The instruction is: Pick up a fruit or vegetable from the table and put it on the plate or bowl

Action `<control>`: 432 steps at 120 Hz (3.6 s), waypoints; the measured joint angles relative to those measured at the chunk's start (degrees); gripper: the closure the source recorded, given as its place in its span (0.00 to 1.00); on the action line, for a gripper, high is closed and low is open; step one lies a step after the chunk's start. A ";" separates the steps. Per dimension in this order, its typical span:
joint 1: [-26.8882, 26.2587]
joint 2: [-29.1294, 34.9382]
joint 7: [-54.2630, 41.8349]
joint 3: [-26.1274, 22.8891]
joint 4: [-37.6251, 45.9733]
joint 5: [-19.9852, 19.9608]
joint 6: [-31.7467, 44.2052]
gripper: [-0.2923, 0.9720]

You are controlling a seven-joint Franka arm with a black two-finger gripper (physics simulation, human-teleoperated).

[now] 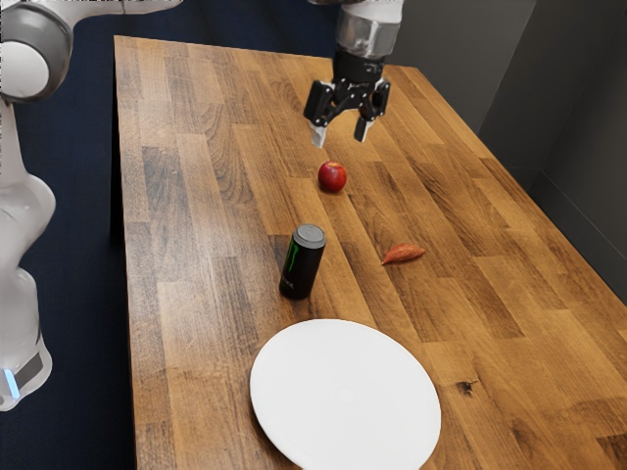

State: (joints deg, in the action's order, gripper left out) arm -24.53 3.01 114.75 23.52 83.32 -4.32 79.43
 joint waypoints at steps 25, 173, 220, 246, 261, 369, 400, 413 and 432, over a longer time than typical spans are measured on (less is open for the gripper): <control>-1.80 0.19 6.19 -0.25 0.07 -0.17 -1.25 0.23; 19.65 -11.11 -58.64 4.30 5.24 -2.79 24.13 0.23; 27.22 -12.61 -66.88 5.08 11.22 -9.97 32.52 0.23; 26.32 -16.30 -70.23 3.82 11.11 -11.93 34.41 0.23; 26.31 -18.21 -71.55 2.80 11.16 -13.34 36.16 0.23; 27.60 -24.32 -76.12 2.70 8.44 -18.21 39.12 0.23; 28.04 -25.20 -76.54 2.21 8.43 -18.92 39.79 0.23; 28.15 -25.42 -76.67 1.99 8.46 -19.41 39.97 0.23; 28.18 -25.90 -76.82 1.39 8.46 -19.71 40.58 0.23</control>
State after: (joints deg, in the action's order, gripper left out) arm 3.65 -22.89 37.93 24.90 91.78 -24.03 120.01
